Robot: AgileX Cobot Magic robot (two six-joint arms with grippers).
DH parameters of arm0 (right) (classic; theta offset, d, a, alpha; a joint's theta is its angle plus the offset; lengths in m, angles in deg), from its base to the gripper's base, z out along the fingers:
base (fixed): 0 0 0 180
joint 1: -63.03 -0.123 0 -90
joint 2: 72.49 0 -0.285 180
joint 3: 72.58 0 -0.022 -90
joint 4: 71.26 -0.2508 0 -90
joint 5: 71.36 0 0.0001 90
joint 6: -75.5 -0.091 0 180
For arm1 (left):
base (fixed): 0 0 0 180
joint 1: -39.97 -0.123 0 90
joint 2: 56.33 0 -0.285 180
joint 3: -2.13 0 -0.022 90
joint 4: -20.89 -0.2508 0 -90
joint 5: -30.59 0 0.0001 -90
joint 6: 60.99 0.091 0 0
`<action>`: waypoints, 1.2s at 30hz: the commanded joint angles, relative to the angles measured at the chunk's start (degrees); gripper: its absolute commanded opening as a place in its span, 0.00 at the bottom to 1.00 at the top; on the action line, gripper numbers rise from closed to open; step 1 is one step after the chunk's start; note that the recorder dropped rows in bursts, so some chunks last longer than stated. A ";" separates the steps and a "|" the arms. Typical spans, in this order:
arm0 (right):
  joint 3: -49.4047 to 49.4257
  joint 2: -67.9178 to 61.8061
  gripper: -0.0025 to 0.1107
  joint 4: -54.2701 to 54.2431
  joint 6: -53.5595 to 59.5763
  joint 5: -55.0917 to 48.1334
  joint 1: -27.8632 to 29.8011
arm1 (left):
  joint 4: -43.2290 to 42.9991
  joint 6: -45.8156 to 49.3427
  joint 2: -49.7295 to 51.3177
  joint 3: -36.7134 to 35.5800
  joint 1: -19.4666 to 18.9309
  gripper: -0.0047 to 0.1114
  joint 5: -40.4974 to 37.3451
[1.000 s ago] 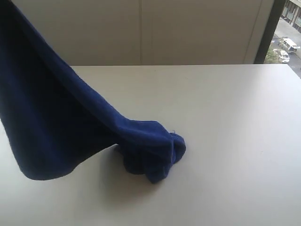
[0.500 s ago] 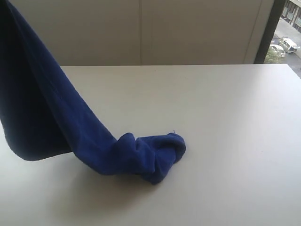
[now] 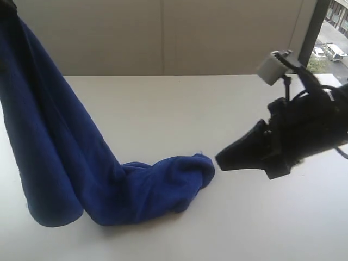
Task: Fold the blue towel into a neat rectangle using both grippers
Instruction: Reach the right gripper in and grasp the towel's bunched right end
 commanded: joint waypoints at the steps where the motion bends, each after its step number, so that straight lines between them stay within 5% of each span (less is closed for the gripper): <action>1: -3.26 -8.29 0.20 -4.96 25.70 4.25 -3.97 | 1.79 -0.52 -0.69 -0.40 0.25 0.04 -5.21; 8: -4.54 -15.00 0.46 -4.75 28.42 30.64 -8.96 | 3.49 -0.52 -0.69 -7.40 0.25 0.04 -5.21; 23: -10.43 -31.59 0.46 -3.14 33.63 38.93 -13.89 | 4.98 -4.77 -0.69 -20.03 0.25 0.04 -1.19; 29: -10.43 -34.92 0.35 -2.76 33.89 42.09 -14.02 | 4.98 -5.04 -0.69 -20.03 0.25 0.04 -1.19; 32: -10.52 -33.09 0.06 -2.67 33.49 43.27 -14.02 | 4.98 -5.03 -0.69 -20.03 0.25 0.04 -1.06; 36: -10.52 -27.41 0.02 -1.55 26.17 51.30 -14.02 | 3.78 -5.03 -0.69 -20.03 0.25 0.04 -0.95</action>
